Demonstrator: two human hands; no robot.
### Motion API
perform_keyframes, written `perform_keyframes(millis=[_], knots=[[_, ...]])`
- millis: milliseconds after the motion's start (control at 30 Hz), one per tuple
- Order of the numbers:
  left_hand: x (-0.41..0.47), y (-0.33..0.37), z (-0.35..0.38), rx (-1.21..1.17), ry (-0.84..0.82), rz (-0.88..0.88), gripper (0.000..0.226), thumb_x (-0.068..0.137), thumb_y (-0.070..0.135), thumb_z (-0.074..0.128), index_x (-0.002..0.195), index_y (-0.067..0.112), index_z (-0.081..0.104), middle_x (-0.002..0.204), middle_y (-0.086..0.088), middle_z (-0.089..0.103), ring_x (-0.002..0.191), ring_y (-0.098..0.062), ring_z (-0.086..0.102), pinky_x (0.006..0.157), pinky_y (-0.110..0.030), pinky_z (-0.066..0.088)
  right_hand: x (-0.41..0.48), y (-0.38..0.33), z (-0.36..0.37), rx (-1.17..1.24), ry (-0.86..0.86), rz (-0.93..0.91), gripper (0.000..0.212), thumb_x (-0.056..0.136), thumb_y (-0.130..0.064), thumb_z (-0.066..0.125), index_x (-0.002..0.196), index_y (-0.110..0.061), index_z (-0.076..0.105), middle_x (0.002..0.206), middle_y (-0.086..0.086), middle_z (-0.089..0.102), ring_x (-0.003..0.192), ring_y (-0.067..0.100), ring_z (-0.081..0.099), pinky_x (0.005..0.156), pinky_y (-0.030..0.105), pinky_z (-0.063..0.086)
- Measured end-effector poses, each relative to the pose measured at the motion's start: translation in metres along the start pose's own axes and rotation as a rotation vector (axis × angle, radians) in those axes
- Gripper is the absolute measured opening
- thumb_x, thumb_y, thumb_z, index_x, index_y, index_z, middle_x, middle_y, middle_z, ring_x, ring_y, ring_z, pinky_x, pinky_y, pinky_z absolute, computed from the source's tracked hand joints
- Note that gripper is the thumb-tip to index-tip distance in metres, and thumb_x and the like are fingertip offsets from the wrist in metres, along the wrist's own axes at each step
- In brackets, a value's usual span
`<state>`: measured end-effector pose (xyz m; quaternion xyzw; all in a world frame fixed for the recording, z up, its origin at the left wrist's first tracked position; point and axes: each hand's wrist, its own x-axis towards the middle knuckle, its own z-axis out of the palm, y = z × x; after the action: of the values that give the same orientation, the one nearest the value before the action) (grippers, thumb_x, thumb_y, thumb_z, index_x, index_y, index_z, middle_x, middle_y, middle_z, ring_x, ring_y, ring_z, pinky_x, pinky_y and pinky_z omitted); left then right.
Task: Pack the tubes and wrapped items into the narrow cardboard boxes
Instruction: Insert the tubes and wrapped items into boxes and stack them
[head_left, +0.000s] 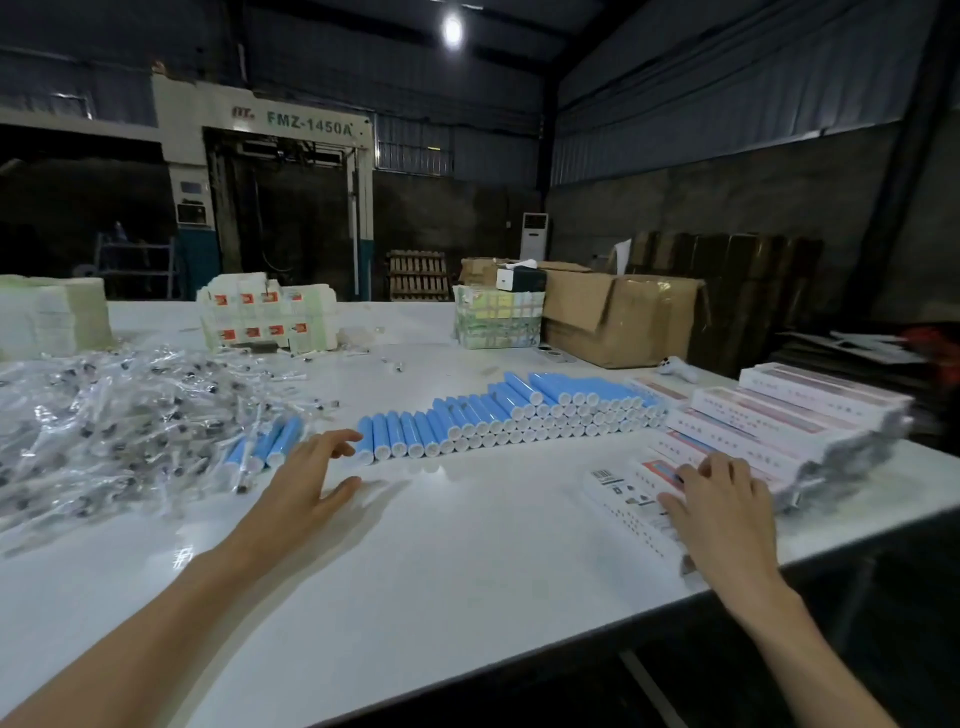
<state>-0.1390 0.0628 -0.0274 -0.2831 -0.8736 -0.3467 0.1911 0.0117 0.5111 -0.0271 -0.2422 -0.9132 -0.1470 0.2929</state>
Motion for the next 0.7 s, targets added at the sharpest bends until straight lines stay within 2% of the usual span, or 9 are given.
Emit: perform_keyframes(millis=[133,233,333,433,500,567,633,700], knots=[[0.0,0.002,0.001,0.025,-0.023,0.02,0.045,0.106,0.014,0.066,0.149,0.02,0.053,0.134,0.002,0.061,0.131,-0.016,0.051,0.11,-0.033,0.039,0.002,0.001,-0.001,-0.031,-0.031,-0.001,0.038,0.1,-0.055,0.054,0.127,-0.03,0.065,0.123,-0.004,0.059,0.114,0.017,0.049,0.095,0.034,0.041],[0.0,0.0,-0.001,0.051,-0.043,0.036,0.041,0.107,0.013,0.064,0.146,0.021,0.056,0.132,0.003,0.061,0.13,-0.014,0.053,0.111,-0.034,0.04,0.0,-0.009,-0.007,-0.003,0.01,0.012,0.038,0.099,-0.049,0.06,0.127,-0.024,0.067,0.124,0.002,0.061,0.114,0.021,0.051,0.096,0.037,0.043],[0.001,-0.001,0.0,0.078,-0.058,0.04,0.037,0.107,0.016,0.065,0.142,0.024,0.059,0.129,0.006,0.062,0.125,-0.012,0.055,0.108,-0.034,0.043,0.003,-0.047,-0.023,0.219,0.15,-0.031,0.029,0.099,-0.037,0.064,0.118,-0.016,0.072,0.115,0.008,0.068,0.108,0.028,0.058,0.092,0.045,0.047],[0.001,-0.003,0.001,0.11,-0.054,0.014,0.031,0.107,0.019,0.064,0.136,0.032,0.063,0.12,0.015,0.063,0.115,-0.006,0.058,0.097,-0.031,0.049,0.012,-0.109,-0.04,0.592,0.171,-0.201,0.018,0.099,-0.024,0.067,0.113,-0.014,0.073,0.102,0.003,0.071,0.097,0.027,0.063,0.087,0.043,0.048],[0.001,-0.006,0.0,0.122,-0.025,-0.023,0.027,0.108,0.021,0.062,0.129,0.038,0.064,0.111,0.02,0.064,0.106,-0.002,0.059,0.087,-0.028,0.051,0.02,-0.156,-0.05,0.871,0.044,-0.262,0.015,0.101,-0.025,0.064,0.112,-0.019,0.072,0.096,-0.007,0.07,0.089,0.017,0.064,0.083,0.037,0.05],[0.0,-0.009,-0.001,0.115,0.021,-0.079,0.025,0.107,0.021,0.06,0.123,0.04,0.066,0.103,0.018,0.066,0.097,-0.003,0.061,0.08,-0.026,0.051,0.028,-0.203,-0.055,1.09,-0.153,-0.276,0.012,0.102,-0.028,0.061,0.107,-0.025,0.071,0.083,-0.015,0.066,0.076,0.006,0.061,0.074,0.033,0.051],[0.001,-0.011,-0.002,0.108,0.051,-0.141,0.024,0.107,0.02,0.059,0.119,0.039,0.068,0.097,0.014,0.068,0.089,-0.006,0.063,0.079,-0.03,0.053,0.037,-0.25,-0.056,1.237,-0.265,-0.296,0.01,0.101,-0.025,0.061,0.097,-0.024,0.07,0.066,-0.014,0.06,0.062,0.003,0.056,0.063,0.028,0.047],[0.001,-0.012,-0.003,0.123,0.069,-0.189,0.023,0.106,0.019,0.058,0.117,0.036,0.07,0.094,0.012,0.069,0.084,-0.008,0.065,0.079,-0.033,0.054,0.04,-0.291,-0.055,1.351,-0.342,-0.29,0.014,0.101,-0.022,0.061,0.089,-0.021,0.067,0.059,-0.012,0.055,0.058,0.004,0.054,0.061,0.027,0.042]])
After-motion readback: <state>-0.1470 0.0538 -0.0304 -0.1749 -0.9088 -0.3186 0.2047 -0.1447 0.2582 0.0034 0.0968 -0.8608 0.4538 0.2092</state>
